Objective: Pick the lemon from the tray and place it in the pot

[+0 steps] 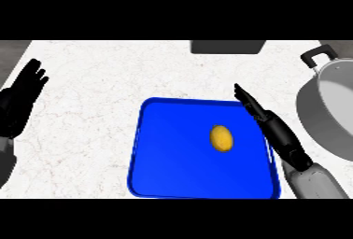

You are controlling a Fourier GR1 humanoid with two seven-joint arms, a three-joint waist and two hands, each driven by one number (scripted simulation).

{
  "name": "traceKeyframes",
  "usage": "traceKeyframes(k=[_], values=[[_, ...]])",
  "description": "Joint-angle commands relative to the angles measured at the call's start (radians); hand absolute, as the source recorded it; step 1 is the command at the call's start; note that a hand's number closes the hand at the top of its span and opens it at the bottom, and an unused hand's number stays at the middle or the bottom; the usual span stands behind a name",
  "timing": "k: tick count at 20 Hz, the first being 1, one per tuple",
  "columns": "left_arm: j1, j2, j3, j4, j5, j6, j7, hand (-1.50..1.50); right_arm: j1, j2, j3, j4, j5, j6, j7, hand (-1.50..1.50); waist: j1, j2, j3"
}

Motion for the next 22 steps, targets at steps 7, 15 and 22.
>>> traceKeyframes(k=[7,15,22], values=[[-0.031,-0.094,-0.002,-0.076,-0.012,0.097,0.034,0.0,-0.261,-0.274,-0.084,0.217,0.249,0.045,-0.164,1.5,0.038,-0.017,-0.002],[0.018,-0.159,-0.007,-0.186,-0.049,0.17,0.068,0.0,-0.265,-0.062,-0.279,0.667,0.064,0.08,-0.631,-1.5,0.017,0.0,0.022],[0.058,-0.172,-0.01,-0.244,-0.077,0.187,0.108,0.0,-0.299,-0.18,-0.162,0.49,0.162,0.228,-0.397,-1.5,-0.001,-0.01,0.019]])
